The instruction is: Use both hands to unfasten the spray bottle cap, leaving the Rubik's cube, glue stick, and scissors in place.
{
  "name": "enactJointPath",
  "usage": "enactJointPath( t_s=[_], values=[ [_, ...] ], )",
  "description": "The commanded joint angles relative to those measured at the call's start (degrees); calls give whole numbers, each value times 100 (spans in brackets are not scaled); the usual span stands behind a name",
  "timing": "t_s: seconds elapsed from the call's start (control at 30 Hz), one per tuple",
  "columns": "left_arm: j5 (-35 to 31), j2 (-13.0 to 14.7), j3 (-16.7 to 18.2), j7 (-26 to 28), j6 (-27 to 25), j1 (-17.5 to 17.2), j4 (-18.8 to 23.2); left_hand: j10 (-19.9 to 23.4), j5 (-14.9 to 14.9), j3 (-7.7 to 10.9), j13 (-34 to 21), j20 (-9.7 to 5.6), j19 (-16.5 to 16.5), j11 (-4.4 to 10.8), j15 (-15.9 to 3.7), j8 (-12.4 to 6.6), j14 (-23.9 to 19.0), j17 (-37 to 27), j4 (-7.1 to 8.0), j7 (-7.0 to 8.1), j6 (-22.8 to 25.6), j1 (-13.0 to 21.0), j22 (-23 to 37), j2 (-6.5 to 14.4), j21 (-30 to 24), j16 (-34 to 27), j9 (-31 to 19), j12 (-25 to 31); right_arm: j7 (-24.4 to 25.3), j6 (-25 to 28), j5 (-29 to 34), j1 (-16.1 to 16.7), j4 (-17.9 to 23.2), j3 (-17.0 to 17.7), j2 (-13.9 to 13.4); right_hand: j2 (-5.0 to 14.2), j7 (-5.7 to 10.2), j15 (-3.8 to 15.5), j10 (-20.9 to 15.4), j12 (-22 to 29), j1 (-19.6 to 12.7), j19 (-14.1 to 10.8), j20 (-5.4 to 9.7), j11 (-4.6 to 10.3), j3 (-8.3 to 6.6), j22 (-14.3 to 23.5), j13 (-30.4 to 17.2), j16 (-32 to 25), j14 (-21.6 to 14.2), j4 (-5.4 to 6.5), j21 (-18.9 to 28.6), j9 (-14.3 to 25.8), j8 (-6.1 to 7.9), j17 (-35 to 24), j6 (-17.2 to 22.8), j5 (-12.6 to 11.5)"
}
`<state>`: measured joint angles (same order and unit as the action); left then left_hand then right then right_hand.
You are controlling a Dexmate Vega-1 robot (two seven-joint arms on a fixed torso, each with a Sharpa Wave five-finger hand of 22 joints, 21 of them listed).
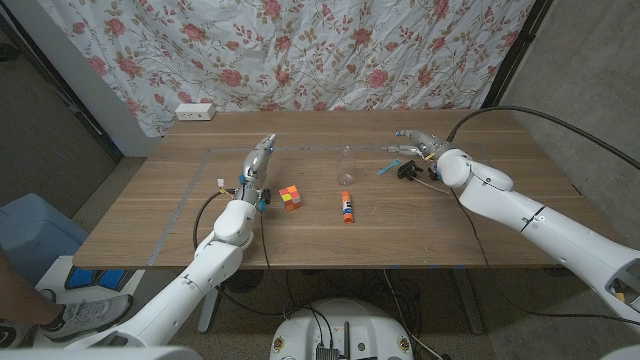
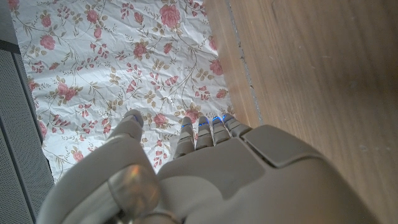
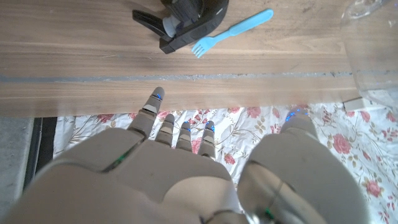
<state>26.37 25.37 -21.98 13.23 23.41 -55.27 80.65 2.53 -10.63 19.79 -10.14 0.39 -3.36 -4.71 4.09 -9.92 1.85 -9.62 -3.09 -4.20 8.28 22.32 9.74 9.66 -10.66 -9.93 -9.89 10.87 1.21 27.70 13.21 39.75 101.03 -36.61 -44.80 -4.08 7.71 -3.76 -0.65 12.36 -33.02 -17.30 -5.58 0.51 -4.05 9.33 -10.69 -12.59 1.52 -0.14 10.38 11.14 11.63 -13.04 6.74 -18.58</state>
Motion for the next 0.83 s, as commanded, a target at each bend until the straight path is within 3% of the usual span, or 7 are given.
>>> enactJointPath(
  t_s=[0.03, 0.13, 0.23, 0.43, 0.67, 0.83],
  values=[
    [160, -32, 14, -250, 145, 126, -279, -20, -44, 64, -5, -22, -4, 3, 25, -12, 14, -17, 25, 21, -47, -75, 9, 12, -12, -17, -7, -5, 671, -1174, -969, 340, -527, 479, 181, 67, 55, 77, -115, 39, 130, -22, 89, 11, -2, 12, -6, -34, -41, 91, 10, -15, -7, 11, 43, 48],
    [324, -7, -2, -543, 170, 183, -374, -139, -54, 92, -5, -19, -3, 40, 1, 7, 46, -26, 78, 31, -137, -157, 11, 53, -17, -17, -7, -40, 740, -1608, -1306, 393, -797, 612, 289, 165, 32, 93, -172, 28, 252, -94, 81, 3, 3, 11, 2, -62, -127, 159, 34, -31, -35, 22, 17, 103],
    [268, 8, -17, -491, 126, 200, -367, -269, -66, 130, -4, -50, -37, 51, -40, 23, 134, -28, 121, 40, -253, -230, 11, 73, -9, 0, -6, -65, 792, -1962, -1493, 418, -1007, 667, 347, 206, 14, 79, -228, 34, 288, -100, 64, 1, 2, 10, 7, -83, -195, 176, 31, -38, -54, 31, -17, 133],
    [288, -76, -12, -405, 141, 221, -403, -261, -75, 157, -3, -62, -4, 41, -52, 6, 119, -27, 143, 36, -255, -267, 11, 85, -24, -15, -5, -46, 977, -2542, -1953, 522, -1413, 843, 576, 298, -47, 63, -336, 26, 435, -148, 184, 2, 19, 7, 18, -109, -310, 244, 36, -56, -58, 52, 12, 227],
    [170, -266, -10, -165, 343, 253, -527, -162, -94, 242, -2, -60, 123, 84, -51, -60, 19, -24, 196, -12, -123, -337, 9, 116, -66, -55, -6, 10, 951, -3114, -2404, 616, -1762, 970, 723, 351, -88, 102, -425, 21, 521, -163, 290, -21, 31, 5, 25, -127, -404, 273, 30, -67, -53, 71, 56, 291],
    [139, -371, -31, -64, 400, 242, -555, -20, -112, 367, -2, -39, 337, 96, -81, -106, -120, -16, 222, -53, 54, -376, 4, 124, -119, -78, -7, 57, 909, -3247, -2648, 675, -1838, 1025, 765, 411, -130, 119, -496, 24, 556, -170, 323, -26, 20, 4, 29, -133, -448, 287, 27, -72, -42, 80, 106, 324]
  ],
)
